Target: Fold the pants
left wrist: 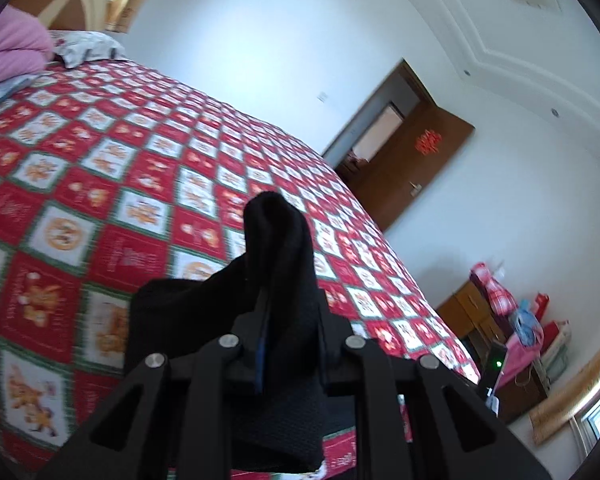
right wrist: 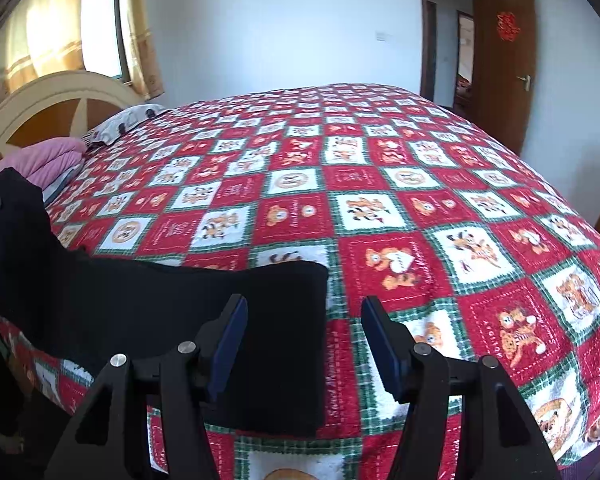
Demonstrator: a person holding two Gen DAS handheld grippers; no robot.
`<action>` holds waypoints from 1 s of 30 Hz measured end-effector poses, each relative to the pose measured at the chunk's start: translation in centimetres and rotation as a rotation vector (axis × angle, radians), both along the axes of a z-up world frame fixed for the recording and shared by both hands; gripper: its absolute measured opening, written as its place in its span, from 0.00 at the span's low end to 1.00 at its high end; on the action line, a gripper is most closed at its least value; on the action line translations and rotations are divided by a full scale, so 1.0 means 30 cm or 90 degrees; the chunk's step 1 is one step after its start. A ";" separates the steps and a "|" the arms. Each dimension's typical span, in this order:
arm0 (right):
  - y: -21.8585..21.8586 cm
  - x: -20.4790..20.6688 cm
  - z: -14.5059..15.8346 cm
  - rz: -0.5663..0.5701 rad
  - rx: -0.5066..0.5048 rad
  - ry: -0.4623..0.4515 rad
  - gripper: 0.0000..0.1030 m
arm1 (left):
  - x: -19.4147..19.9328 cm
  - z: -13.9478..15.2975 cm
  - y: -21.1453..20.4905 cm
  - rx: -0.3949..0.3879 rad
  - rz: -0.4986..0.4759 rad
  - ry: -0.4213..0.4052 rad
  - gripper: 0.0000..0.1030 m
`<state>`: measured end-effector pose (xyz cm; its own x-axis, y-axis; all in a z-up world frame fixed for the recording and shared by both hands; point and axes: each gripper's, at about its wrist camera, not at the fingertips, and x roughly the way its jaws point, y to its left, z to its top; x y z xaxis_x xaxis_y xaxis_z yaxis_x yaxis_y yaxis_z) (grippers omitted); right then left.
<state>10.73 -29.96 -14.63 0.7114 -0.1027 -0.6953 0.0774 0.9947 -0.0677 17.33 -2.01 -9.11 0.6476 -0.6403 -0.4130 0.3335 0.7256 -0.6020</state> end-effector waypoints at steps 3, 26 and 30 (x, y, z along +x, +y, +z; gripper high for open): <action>-0.026 0.002 0.005 -0.016 0.004 -0.004 0.59 | 0.007 0.009 -0.078 0.010 -0.024 0.000 0.19; -0.161 0.023 -0.026 -0.085 0.054 0.001 0.59 | 0.047 -0.172 -0.619 0.166 -0.149 0.064 0.19; -0.163 0.026 -0.038 -0.081 0.065 0.004 0.59 | 0.041 -0.222 -0.695 0.212 -0.158 0.055 0.20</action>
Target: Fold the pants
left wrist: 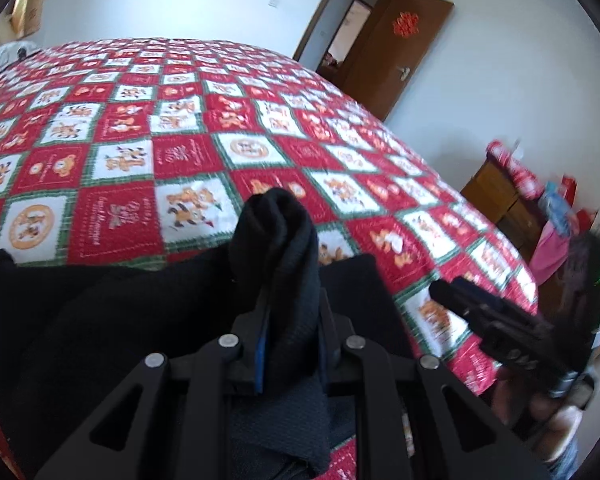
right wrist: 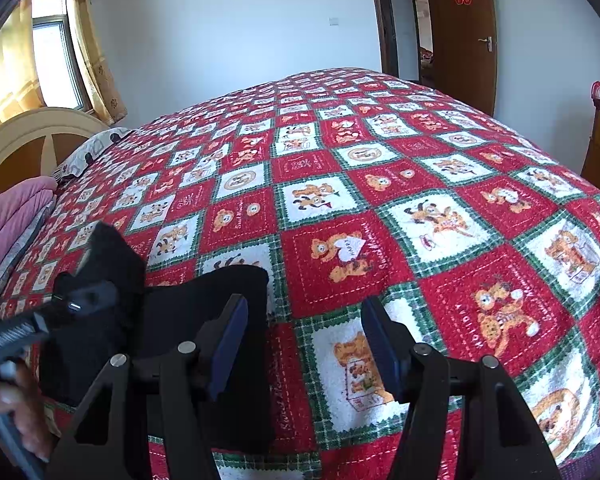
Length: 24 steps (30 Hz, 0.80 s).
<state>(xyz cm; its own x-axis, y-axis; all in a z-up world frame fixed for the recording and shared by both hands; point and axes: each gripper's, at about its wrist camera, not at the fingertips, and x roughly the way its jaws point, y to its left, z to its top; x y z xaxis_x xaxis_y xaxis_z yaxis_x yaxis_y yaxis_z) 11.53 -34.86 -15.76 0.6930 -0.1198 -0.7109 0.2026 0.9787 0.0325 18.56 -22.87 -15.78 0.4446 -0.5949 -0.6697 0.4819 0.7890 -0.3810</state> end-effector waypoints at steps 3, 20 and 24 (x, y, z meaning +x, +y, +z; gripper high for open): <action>-0.008 0.000 -0.006 0.015 0.049 -0.005 0.59 | -0.022 -0.018 -0.042 0.014 -0.008 -0.006 0.23; 0.031 0.002 -0.025 0.099 0.219 0.011 0.64 | -0.159 0.092 0.210 0.064 0.048 -0.174 0.70; 0.110 0.010 -0.067 0.128 0.217 0.055 0.64 | -0.129 0.006 0.305 0.075 0.121 -0.137 0.73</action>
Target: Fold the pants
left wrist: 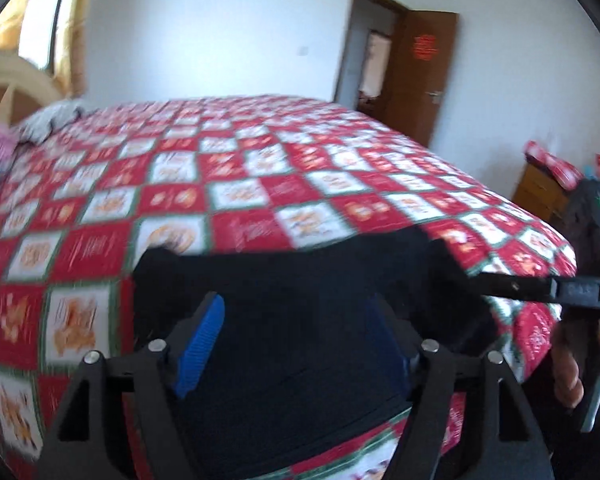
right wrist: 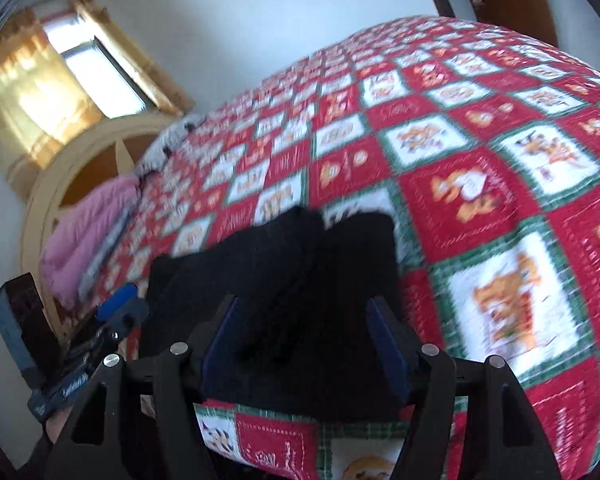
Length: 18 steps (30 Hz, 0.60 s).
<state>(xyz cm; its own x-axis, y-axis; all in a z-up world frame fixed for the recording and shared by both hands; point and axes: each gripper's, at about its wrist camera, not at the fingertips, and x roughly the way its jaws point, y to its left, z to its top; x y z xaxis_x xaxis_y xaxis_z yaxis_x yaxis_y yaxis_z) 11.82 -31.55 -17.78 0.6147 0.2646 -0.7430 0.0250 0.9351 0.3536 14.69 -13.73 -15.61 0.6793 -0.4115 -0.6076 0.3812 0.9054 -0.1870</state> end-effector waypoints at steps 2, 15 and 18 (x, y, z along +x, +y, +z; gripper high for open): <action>0.030 0.001 -0.027 0.012 -0.007 0.015 0.64 | 0.009 -0.027 0.024 -0.003 0.018 0.014 0.73; 0.055 -0.028 0.034 0.064 -0.025 -0.010 0.14 | 0.013 -0.056 0.048 -0.003 0.034 0.015 0.73; 0.065 -0.046 0.087 0.074 -0.047 -0.023 0.14 | 0.018 -0.062 0.058 -0.005 0.038 0.017 0.73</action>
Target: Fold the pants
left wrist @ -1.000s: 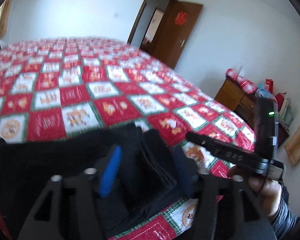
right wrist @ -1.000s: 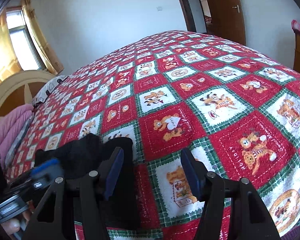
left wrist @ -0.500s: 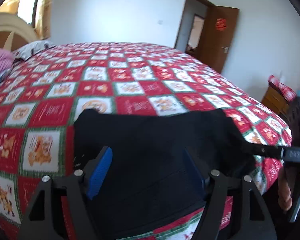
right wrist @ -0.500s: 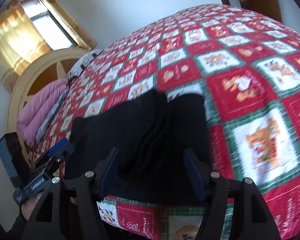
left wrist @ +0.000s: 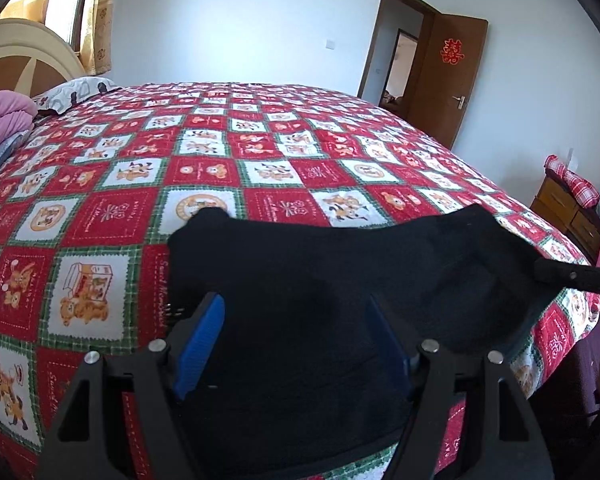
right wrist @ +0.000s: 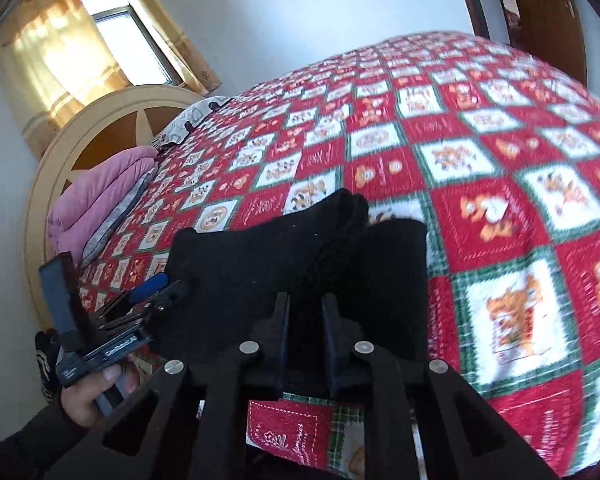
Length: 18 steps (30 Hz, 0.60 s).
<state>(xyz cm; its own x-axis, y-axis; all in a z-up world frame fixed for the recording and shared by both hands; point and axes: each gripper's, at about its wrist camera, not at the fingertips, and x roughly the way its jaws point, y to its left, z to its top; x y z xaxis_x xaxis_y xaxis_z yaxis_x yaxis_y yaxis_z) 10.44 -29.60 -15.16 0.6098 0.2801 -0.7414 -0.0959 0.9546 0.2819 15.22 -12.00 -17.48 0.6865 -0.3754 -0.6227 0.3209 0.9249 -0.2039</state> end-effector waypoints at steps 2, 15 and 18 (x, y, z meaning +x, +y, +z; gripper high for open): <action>-0.003 -0.005 0.013 -0.002 -0.024 0.005 0.14 | 0.005 -0.012 0.005 0.000 0.004 0.005 0.73; -0.124 0.055 -0.158 -0.035 -0.037 0.139 0.14 | 0.011 -0.079 -0.010 0.035 -0.005 0.009 0.83; -0.143 0.059 -0.176 -0.030 -0.027 0.147 0.14 | 0.006 -0.081 -0.018 0.039 -0.012 0.003 0.88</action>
